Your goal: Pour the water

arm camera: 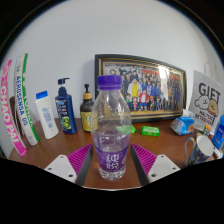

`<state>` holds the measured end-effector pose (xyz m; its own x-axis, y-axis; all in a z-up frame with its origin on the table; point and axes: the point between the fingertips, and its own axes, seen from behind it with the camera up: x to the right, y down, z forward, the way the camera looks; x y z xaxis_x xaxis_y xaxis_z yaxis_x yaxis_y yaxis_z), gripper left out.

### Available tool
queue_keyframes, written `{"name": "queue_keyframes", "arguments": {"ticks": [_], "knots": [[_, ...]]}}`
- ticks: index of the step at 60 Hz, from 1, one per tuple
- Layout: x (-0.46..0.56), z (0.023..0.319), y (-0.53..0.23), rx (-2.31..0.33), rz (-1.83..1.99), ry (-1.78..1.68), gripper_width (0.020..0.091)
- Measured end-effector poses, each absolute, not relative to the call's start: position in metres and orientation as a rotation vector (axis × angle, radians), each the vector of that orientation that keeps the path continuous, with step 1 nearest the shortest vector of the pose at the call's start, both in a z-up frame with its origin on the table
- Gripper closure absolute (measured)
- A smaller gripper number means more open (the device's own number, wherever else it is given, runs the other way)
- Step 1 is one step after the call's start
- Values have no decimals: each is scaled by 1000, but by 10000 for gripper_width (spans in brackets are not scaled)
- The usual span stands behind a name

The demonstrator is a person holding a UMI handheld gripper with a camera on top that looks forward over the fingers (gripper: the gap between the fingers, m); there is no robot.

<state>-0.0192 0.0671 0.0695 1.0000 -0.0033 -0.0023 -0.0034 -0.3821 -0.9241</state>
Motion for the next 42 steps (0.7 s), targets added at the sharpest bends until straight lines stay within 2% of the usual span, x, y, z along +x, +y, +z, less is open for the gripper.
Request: {"name": "queue_keyframes", "arguments": {"ticks": [3, 6, 15, 17, 18, 27, 42], "knots": [[-19, 67, 75, -1949, -8, -4, 426], [-18, 66, 79, -1936, -17, -7, 572], [-20, 68, 79, -1913, -16, -22, 708], [-20, 68, 77, -1918, -10, -18, 717], [-20, 68, 76, -1920, -5, -17, 748], [-25, 99, 61, -1908, 112, 18, 747], [-21, 206, 32, -1761, 751, 475, 748]]}}
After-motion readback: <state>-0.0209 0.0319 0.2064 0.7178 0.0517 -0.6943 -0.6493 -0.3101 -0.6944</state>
